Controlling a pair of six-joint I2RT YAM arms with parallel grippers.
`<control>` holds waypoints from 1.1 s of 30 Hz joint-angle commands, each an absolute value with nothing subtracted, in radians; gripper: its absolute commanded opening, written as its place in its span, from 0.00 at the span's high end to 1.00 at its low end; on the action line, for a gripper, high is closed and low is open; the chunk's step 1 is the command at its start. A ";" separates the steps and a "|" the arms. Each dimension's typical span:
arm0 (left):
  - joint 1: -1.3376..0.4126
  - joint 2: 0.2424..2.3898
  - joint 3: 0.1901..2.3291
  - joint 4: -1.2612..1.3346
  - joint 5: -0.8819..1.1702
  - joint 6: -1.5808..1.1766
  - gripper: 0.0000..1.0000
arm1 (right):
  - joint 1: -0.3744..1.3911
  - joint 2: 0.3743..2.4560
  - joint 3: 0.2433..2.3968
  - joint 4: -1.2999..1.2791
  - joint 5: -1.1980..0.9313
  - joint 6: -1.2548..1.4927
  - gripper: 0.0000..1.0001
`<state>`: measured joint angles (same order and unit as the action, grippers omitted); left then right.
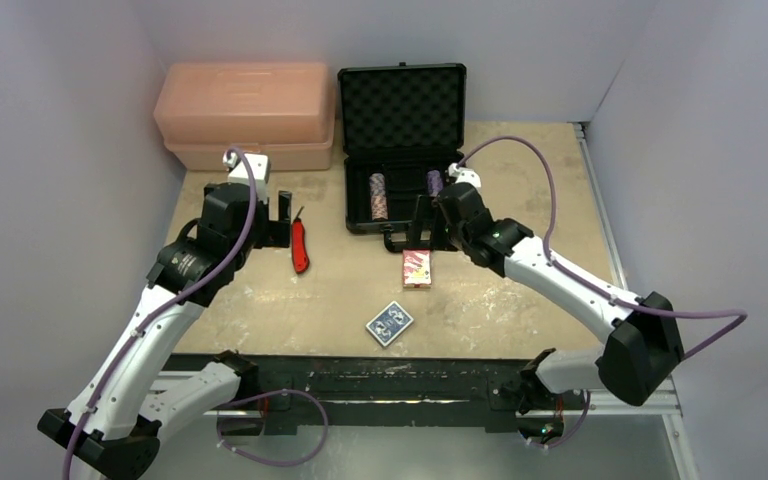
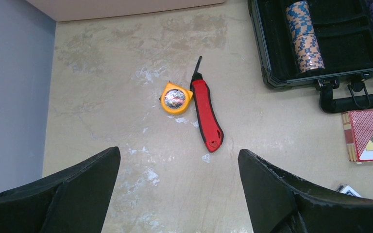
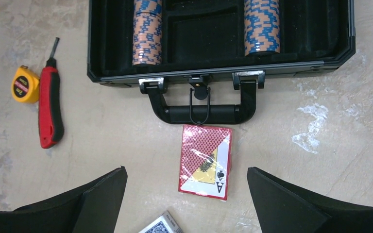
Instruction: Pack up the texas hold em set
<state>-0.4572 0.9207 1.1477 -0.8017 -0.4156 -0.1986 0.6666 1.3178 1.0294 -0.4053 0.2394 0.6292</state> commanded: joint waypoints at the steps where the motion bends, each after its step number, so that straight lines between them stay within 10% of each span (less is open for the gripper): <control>1: -0.449 0.910 1.148 -0.779 -0.436 -0.216 0.09 | 0.676 1.343 1.062 -0.465 0.225 0.667 0.01; 33: -0.449 0.899 1.137 -0.772 -0.462 -0.207 0.08 | 0.850 1.681 1.232 -0.675 0.268 0.768 0.01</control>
